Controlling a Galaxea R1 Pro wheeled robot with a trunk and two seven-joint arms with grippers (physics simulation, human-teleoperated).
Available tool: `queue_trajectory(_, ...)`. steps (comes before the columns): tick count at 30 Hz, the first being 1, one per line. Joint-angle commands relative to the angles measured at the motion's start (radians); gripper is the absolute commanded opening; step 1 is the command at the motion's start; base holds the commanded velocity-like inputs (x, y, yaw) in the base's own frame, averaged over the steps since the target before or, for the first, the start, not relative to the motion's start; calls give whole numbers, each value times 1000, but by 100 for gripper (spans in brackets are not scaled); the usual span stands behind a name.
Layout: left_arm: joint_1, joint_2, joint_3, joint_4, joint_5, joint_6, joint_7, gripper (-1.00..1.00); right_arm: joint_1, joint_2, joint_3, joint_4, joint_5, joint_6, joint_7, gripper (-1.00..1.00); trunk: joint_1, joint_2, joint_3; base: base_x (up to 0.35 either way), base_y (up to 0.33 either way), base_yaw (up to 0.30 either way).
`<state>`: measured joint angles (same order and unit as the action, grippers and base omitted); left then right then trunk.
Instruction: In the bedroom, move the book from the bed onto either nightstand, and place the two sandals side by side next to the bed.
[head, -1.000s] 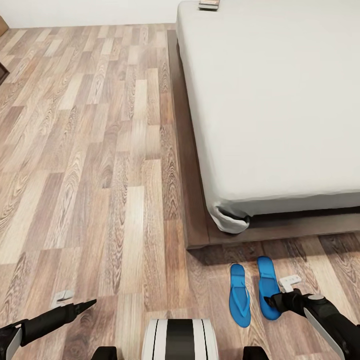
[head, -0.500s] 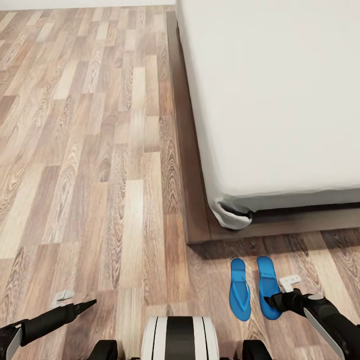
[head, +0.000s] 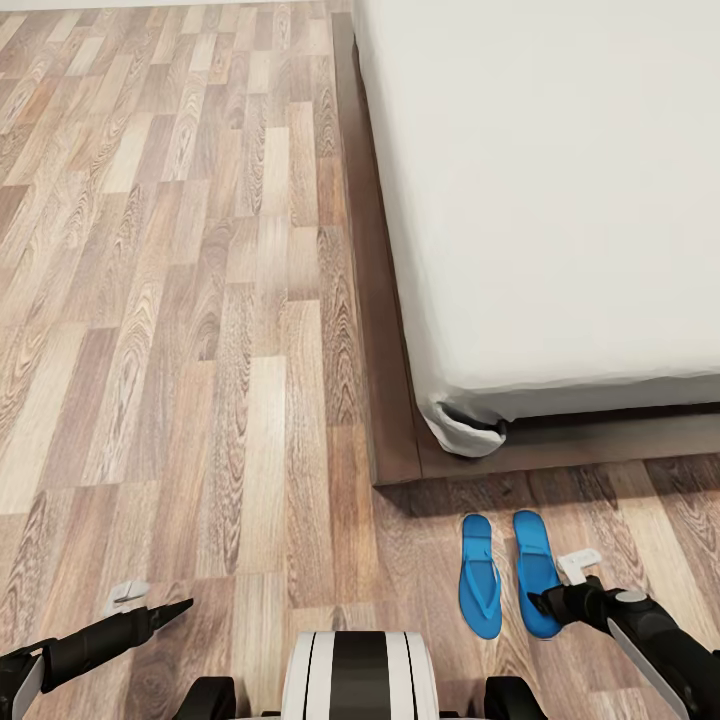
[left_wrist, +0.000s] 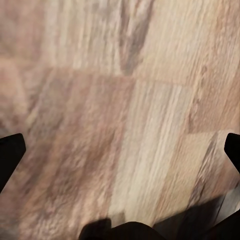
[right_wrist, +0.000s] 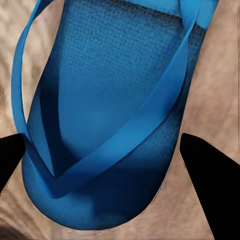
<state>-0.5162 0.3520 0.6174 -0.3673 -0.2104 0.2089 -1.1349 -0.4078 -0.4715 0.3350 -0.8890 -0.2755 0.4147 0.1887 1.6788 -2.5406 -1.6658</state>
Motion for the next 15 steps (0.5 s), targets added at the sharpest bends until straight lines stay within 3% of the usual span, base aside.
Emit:
queue_trajectory(1,-1,-1,8,-1,-7,11,-6,100,0,-1,2,2,-5,-35,0,-100,0,0,-1,0,0,0)
queue_trajectory(5,-1,-1,8,-1,-7,11,-6,100,1,-1,1,5,-7,-115,0,-100,0,0,-1,0,0,0)
queue_trajectory(15,-1,-1,9,-1,-7,12,-6,100,1,0,1,7,-7,-131,0,-100,0,0,-1,0,0,0)
